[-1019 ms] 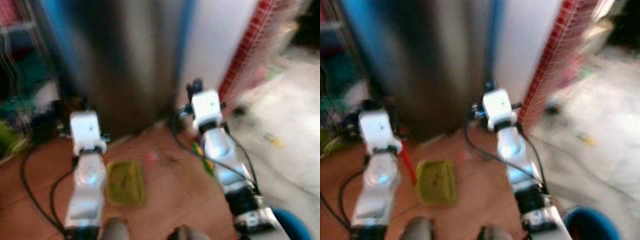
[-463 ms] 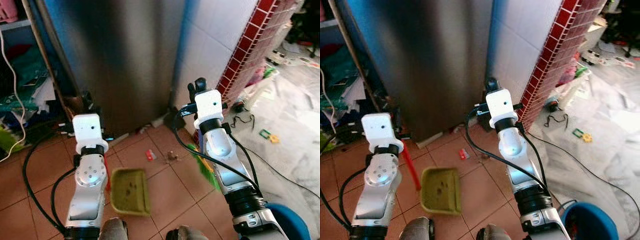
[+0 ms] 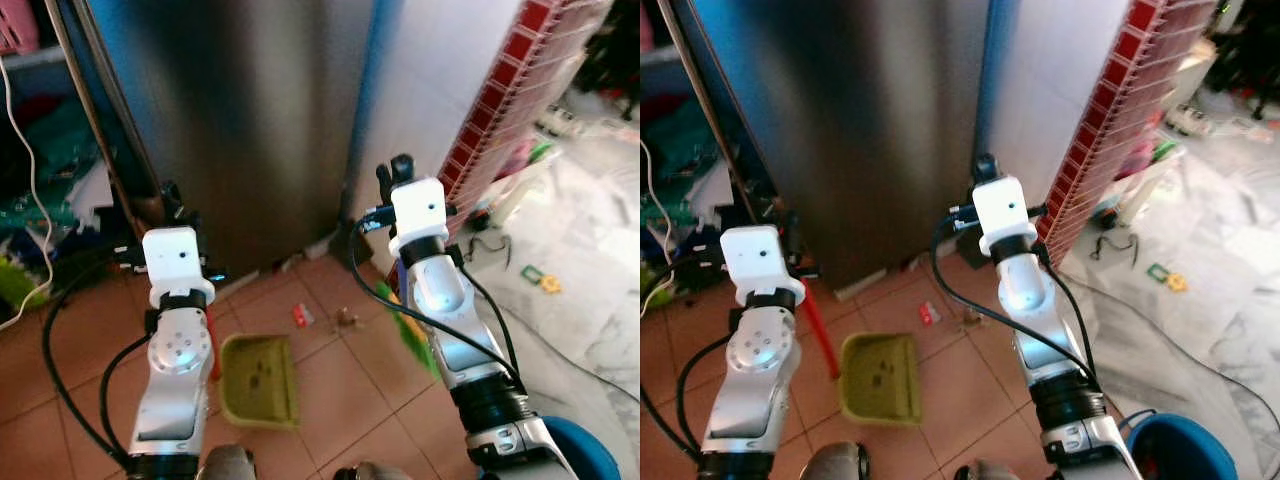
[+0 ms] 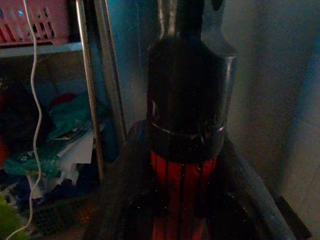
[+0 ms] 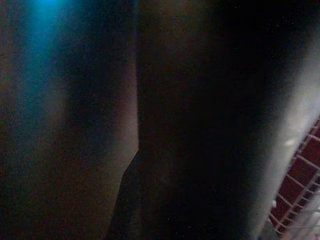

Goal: Sweep floor

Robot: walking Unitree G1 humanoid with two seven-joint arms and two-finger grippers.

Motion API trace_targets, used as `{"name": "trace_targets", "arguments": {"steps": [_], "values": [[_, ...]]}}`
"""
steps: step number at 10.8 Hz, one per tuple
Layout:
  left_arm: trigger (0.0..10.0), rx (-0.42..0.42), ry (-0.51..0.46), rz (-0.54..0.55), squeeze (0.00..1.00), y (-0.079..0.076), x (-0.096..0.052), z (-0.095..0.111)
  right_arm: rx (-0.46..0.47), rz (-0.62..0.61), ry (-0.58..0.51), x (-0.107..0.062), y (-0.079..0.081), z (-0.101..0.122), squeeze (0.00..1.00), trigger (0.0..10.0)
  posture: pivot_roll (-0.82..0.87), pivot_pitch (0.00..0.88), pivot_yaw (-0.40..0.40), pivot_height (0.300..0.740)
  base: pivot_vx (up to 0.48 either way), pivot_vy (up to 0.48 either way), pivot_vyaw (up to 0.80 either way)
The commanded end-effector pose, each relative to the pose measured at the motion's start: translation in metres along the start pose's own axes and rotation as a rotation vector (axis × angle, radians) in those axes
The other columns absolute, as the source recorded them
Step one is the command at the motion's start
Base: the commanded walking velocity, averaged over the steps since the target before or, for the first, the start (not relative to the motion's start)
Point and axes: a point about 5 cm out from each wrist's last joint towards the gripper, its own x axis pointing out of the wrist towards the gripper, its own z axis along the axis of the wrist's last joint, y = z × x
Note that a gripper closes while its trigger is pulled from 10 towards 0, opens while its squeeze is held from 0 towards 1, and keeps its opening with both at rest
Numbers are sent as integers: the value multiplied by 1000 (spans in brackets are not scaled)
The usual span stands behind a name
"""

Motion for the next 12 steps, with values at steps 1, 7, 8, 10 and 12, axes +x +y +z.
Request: {"name": "trace_targets", "arguments": {"steps": [1,7,8,10,12], "values": [[10000,-9,-63,1,0,1,3,14,-17,9,-67,4,-2,14,0,10000,17,59,-62,740,259,0,625],[10000,-8,-70,9,0,0,6,15,-12,23,-71,6,0,14,0,10000,20,48,-66,740,262,0,0],[10000,-8,-72,12,0,0,6,15,-11,25,-72,6,0,14,0,10000,22,49,-68,740,259,0,0],[10000,-10,-71,17,0,0,6,15,-12,31,-72,5,1,14,0,10000,20,51,-68,740,294,142,0],[10000,-11,-69,20,0,-1,5,15,-11,39,-74,5,2,15,0,10000,17,56,-72,740,306,369,338]]}}
